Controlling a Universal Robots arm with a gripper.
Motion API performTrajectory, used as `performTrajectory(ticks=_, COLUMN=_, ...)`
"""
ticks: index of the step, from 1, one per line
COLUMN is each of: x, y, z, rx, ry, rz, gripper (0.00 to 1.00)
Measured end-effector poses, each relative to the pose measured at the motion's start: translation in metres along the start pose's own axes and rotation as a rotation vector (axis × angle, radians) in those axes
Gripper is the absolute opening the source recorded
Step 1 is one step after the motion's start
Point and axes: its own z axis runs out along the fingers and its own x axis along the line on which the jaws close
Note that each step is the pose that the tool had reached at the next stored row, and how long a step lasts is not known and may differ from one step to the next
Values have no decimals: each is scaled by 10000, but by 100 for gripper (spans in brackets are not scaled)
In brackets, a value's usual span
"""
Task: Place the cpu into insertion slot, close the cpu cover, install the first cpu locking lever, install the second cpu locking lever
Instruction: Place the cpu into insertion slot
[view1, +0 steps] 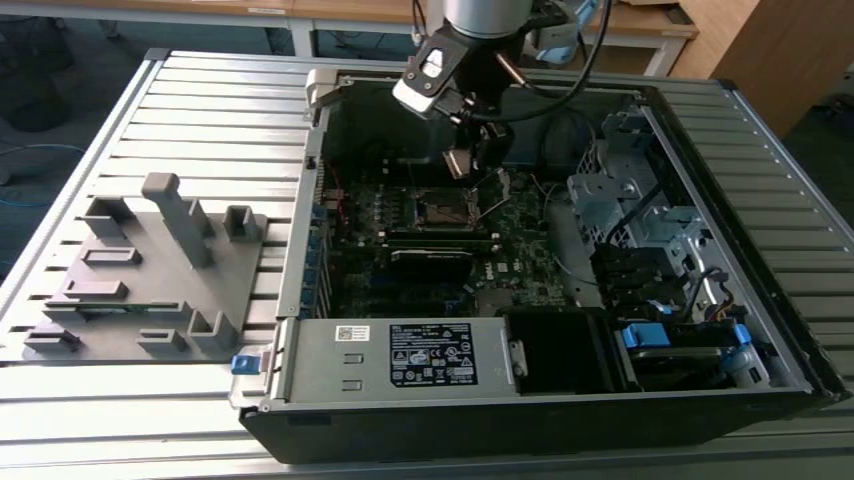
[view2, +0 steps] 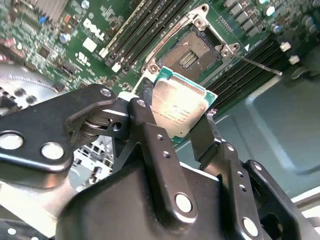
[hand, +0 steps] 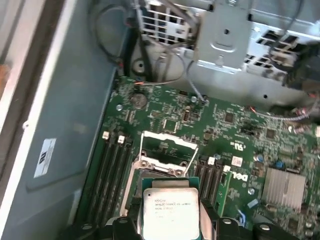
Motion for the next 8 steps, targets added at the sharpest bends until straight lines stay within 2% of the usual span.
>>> performTrajectory(ticks=8, x=-1, y=-4, z=48, rx=-21, ry=-129, rz=1450, gripper=54)
